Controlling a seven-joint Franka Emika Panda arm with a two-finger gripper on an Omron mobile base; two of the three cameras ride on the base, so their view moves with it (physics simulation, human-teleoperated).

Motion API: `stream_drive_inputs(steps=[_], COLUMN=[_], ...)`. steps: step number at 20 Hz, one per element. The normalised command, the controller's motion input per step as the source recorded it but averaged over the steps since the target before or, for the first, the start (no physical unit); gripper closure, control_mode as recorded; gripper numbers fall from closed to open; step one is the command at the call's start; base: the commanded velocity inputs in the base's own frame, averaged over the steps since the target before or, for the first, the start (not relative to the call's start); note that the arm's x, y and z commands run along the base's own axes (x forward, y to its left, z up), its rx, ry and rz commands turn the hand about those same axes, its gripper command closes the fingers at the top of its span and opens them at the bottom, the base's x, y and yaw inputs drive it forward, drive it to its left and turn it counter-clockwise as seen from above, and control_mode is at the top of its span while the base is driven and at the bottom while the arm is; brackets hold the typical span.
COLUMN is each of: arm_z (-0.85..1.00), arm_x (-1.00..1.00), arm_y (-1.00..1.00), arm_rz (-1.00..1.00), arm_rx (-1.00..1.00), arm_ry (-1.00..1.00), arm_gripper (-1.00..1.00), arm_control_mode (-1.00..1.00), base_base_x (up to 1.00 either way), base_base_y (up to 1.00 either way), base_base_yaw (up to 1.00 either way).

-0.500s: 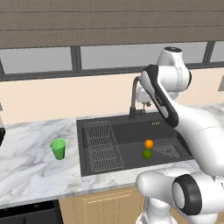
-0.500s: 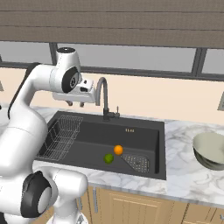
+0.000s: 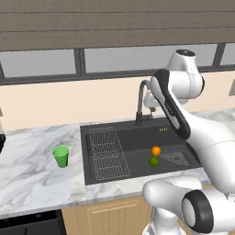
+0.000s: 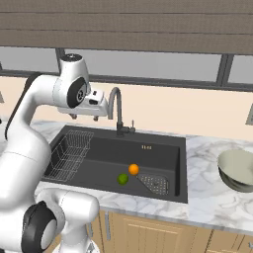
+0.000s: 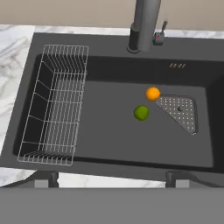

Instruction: Remove the orange and lime from the sink. Then move the bowl and cup from the counter to the sink for washing.

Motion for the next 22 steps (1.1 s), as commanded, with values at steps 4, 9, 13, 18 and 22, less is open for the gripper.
stream_drive_inputs(steps=[4, 9, 13, 18, 22], arm_z=[0.00, 0.00, 0.00, 0.00, -0.01], arm_x=[-0.18, -0.21, -0.19, -0.15, -0.12], arm_y=[-0.08, -0.11, -0.12, -0.14, -0.16], arm_rz=[0.00, 0.00, 0.00, 0.00, -0.02], arm_rx=[0.04, 0.07, 0.04, 0.00, 0.00], arm_ry=[-0.17, -0.16, -0.06, 0.00, 0.00], arm_gripper=[-1.00, -1.00, -1.00, -1.00, -1.00], arm_control_mode=[-1.00, -1.00, -1.00, -1.00, -1.00], base_base_x=[0.00, 0.00, 0.00, 0.00, 0.00], base_base_y=[0.00, 0.00, 0.00, 0.00, 0.00], base_base_yaw=[0.00, 0.00, 0.00, 0.00, 0.00])
